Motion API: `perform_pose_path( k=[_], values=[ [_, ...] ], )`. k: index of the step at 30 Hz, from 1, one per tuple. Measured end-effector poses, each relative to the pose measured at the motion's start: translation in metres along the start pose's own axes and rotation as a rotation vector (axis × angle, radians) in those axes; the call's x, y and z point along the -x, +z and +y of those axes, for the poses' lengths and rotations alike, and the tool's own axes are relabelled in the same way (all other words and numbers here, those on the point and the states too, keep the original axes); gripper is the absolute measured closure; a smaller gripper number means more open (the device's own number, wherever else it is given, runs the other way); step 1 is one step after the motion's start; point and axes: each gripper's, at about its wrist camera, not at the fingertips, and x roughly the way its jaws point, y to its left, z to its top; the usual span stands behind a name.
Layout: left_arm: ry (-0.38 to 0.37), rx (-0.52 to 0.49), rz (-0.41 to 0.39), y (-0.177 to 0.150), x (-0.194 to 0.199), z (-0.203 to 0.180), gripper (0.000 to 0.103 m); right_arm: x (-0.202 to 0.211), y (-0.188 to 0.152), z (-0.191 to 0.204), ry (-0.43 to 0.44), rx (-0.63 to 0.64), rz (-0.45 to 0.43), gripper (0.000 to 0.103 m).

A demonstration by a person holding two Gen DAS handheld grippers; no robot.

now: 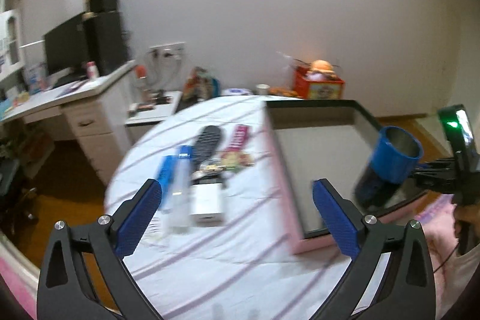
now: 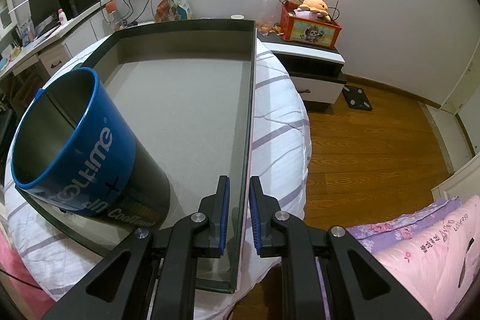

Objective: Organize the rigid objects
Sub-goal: 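Move the left gripper to the clear blue-capped bottle and grasp it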

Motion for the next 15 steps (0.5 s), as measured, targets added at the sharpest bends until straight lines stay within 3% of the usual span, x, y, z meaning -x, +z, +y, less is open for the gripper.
perform_pose_path(
  k=[10,15],
  values=[
    [0.23,0.073,-0.011,-0.012,0.007,0.064,0.001,0.006,-0.001,0.001,-0.012,0.018,0.011,0.089],
    [0.254,0.1,-0.001,-0.018,0.008,0.079,0.001,0.006,0.0,0.003,-0.023,0.026,0.015,0.089]
  ],
)
